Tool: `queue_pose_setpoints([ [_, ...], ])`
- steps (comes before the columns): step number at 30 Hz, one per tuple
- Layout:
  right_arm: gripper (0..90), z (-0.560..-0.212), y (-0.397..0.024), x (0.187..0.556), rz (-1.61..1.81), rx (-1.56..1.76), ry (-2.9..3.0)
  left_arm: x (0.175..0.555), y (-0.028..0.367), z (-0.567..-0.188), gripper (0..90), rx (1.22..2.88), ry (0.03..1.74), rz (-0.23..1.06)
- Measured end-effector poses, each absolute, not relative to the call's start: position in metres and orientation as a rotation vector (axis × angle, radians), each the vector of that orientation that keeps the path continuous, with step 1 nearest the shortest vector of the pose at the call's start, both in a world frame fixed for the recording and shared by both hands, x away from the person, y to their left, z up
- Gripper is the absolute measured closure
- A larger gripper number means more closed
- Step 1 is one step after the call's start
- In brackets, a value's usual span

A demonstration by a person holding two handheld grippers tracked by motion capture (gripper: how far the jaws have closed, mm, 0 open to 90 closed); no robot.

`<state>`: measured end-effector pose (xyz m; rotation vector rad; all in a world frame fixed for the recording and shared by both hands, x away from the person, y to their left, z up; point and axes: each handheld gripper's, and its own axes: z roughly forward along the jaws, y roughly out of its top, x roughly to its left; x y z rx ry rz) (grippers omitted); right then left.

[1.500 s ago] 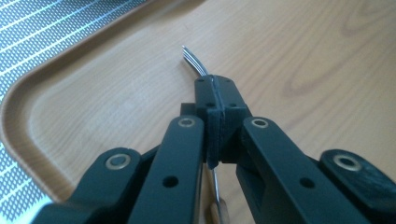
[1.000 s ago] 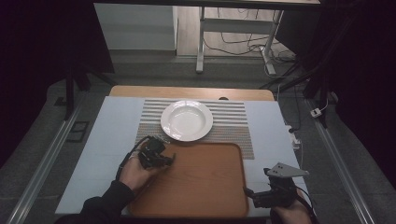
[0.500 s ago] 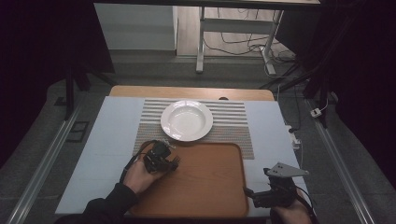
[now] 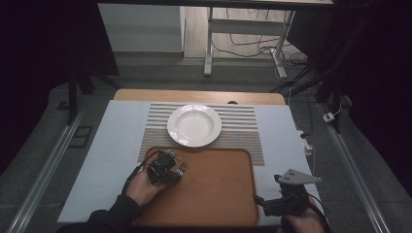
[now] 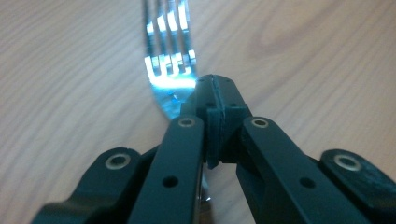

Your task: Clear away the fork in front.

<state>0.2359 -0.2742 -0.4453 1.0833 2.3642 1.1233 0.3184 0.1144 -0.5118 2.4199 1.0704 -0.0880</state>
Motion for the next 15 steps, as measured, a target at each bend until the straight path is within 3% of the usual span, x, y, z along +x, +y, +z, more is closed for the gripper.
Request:
queue_pose_setpoints([
  [15,0.1,-0.445,-0.274,0.236,1.120,1.086,2.366,0.329,0.153,-0.512,88.3,2.367,1.226,-0.052],
])
